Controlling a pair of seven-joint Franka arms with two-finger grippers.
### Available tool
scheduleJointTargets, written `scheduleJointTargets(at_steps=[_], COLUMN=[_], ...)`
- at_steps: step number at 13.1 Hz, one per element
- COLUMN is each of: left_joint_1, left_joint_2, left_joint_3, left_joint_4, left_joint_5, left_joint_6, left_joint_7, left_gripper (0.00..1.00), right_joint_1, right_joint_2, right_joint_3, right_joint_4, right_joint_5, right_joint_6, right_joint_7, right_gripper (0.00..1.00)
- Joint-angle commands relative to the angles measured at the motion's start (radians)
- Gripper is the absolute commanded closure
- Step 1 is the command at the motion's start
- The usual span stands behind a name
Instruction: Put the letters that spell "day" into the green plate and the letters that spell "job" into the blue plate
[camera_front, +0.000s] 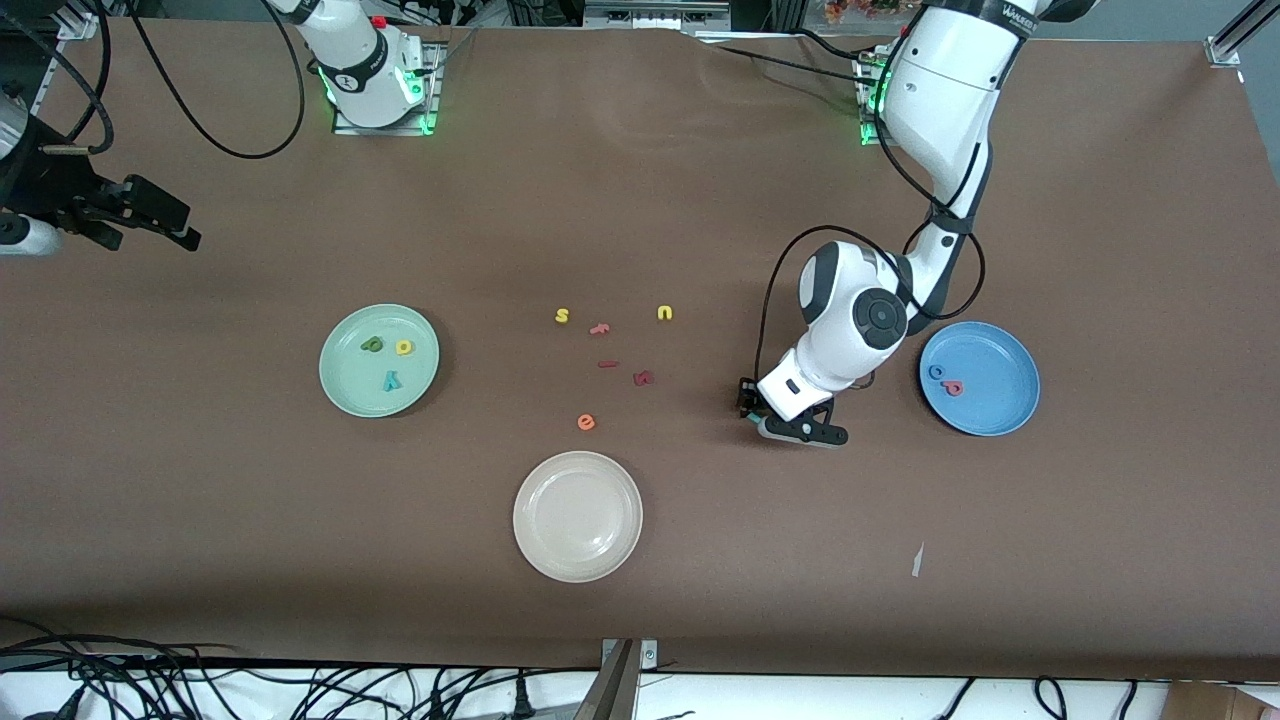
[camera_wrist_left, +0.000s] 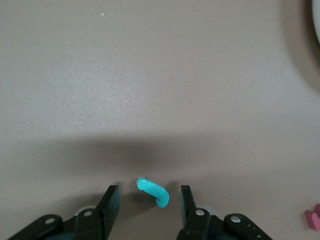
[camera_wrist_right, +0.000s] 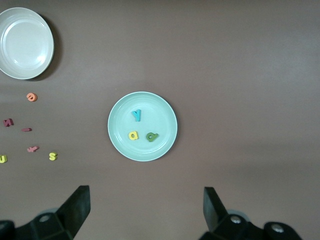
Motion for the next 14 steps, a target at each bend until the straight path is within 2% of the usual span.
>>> scheduleJointTargets(at_steps=[1, 8, 11, 14], left_joint_1=[-0.007, -0.018, -0.037, -0.042], left_joint_2=[0.019, 0.049, 0.071, 0.086], left_joint_3=[0.003, 0.0, 0.0, 0.0], left_joint_4=[0.019, 0.019, 0.019, 0.019], left_joint_5=[0.014, 0.028, 0.028, 0.028], left_joint_6=[0.001, 0.001, 0.002, 0.002], left_joint_7=[-0.08, -0.087, -0.086, -0.084], left_gripper=[0.42, 0.42, 0.5, 0.53], right_joint_1=[0.019, 0.022, 0.022, 0.025], right_joint_2=[0.008, 0.037, 0.037, 0.037], right_joint_3=[-0.007, -0.003, -0.004, -0.001], right_joint_4=[0.01, 0.036, 0.036, 0.036], right_joint_5=[-0.023, -0.068, -0.069, -0.075], right_joint_6=[-0.01, -0.018, -0.019, -0.019], right_joint_7=[-0.004, -0.005, -0.005, -0.004], right_gripper=[0.0, 0.0, 0.0, 0.0])
